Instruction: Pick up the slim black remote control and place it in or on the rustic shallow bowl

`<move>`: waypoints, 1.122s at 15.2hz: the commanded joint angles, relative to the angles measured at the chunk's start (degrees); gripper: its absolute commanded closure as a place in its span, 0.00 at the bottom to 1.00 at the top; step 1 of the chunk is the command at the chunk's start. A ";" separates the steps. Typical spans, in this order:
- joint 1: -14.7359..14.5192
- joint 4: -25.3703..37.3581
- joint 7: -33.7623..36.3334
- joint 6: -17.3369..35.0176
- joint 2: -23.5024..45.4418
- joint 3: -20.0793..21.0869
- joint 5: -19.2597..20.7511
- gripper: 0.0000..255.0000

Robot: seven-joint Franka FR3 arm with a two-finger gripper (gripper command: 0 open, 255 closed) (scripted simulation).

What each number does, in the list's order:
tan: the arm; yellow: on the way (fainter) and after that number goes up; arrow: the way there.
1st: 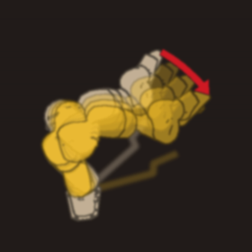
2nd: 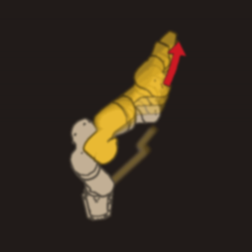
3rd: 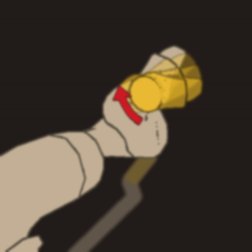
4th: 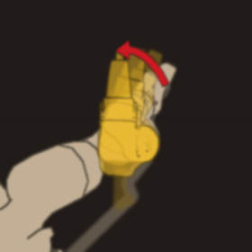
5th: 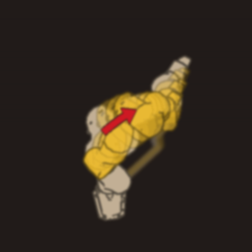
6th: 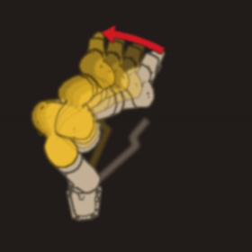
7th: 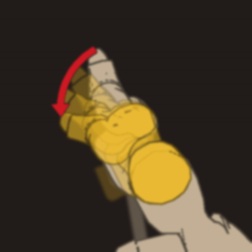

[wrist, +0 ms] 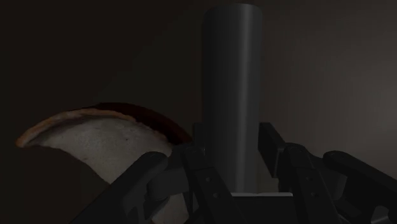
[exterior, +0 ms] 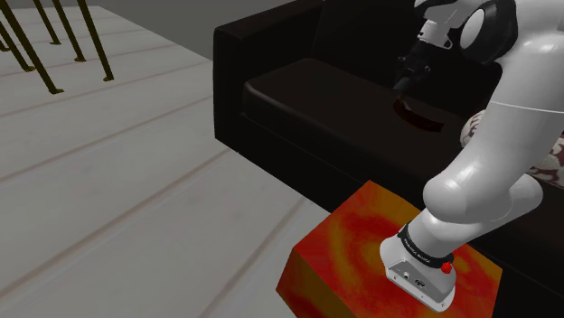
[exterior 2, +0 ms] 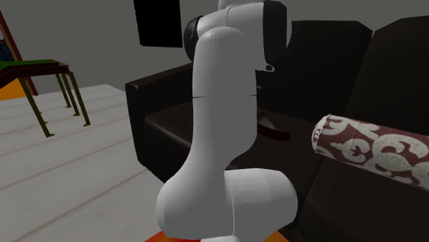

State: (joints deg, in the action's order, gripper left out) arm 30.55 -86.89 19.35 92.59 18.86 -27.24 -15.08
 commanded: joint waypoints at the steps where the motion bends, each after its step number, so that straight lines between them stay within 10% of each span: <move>1: 2.15 1.88 -2.70 -0.96 1.46 -0.77 -0.34 1.00; 7: 8.87 7.73 -10.27 -3.56 6.24 -2.64 -1.54 1.00; 17: 8.20 1.11 -11.35 3.63 7.05 -2.27 -2.11 1.00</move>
State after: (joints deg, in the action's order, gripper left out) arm 38.76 -85.47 8.07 95.55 25.56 -29.60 -17.01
